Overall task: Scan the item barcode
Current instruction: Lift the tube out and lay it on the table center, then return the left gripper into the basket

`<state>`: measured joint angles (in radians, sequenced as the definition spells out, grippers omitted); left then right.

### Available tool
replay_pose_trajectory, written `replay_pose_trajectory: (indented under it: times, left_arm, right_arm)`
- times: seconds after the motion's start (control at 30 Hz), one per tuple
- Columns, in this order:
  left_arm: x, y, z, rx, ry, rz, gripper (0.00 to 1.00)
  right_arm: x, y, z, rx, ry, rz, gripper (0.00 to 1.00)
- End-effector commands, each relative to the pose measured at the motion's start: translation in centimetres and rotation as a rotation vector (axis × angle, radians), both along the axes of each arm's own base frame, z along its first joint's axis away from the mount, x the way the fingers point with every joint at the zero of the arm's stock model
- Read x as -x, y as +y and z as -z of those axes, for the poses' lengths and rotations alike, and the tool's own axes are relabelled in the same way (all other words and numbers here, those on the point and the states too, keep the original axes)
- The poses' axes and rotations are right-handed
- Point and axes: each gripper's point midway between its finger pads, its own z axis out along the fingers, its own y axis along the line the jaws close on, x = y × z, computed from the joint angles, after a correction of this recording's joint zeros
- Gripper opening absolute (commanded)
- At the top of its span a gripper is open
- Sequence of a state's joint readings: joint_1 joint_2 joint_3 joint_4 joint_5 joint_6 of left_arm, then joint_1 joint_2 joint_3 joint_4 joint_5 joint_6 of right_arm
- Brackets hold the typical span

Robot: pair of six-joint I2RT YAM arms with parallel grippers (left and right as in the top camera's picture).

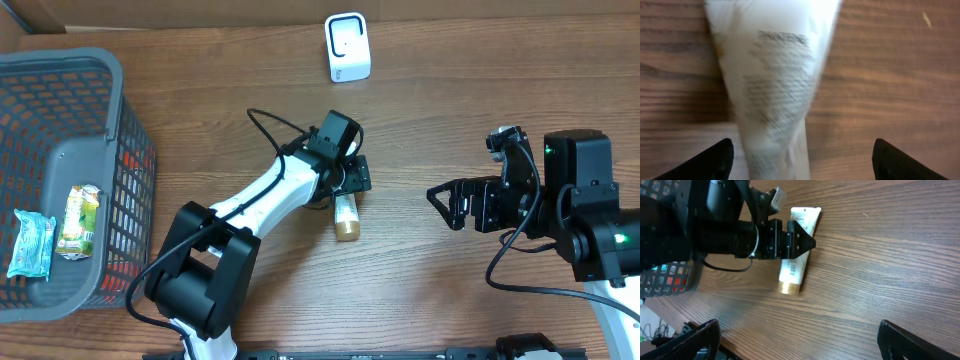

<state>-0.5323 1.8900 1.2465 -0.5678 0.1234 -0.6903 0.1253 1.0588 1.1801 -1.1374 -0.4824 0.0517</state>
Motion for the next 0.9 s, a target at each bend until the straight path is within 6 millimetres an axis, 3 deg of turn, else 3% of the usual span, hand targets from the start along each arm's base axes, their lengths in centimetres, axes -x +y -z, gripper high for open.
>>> replay_pose_trajectory:
  times: [0.0,0.17,0.3,0.4,0.5,0.6,0.73,0.87]
  left_arm:
    - [-3.4,-0.2,-6.6,0.058,-0.124,0.098,0.81]
    - [-6.6,4.7,-17.9,0.055,-0.237,0.042,0.8]
    - [-6.3,12.1,-27.0,0.026,-0.332,-0.072,0.81]
    - [-4.9,18.1,-30.4,-0.017,-0.359,-0.201,0.81]
    - [-2.6,24.7,-31.4,-0.065,-0.339,-0.366,0.82]
    - [0.0,30.5,-30.6,-0.101,-0.267,-0.512,0.82]
    - [2.8,36.8,-28.5,-0.131,-0.177,-0.665,0.82]
    - [4.4,40.4,-25.4,-0.088,-0.113,-0.735,0.81]
  right_arm:
    - [-0.2,0.1,-1.1,0.001,-0.041,-0.007,1.0]
    - [-0.2,0.1,-1.1,0.001,-0.041,-0.007,1.0]
    - [-0.2,0.1,-1.1,0.001,-0.041,-0.007,1.0]
    - [-0.2,0.1,-1.1,0.001,-0.041,-0.007,1.0]
    - [-0.2,0.1,-1.1,0.002,-0.041,-0.007,1.0]
    - [-0.2,0.1,-1.1,0.001,-0.041,-0.007,1.0]
    - [-0.2,0.1,-1.1,0.001,-0.041,-0.007,1.0]
    - [-0.2,0.1,-1.1,0.001,-0.041,-0.007,1.0]
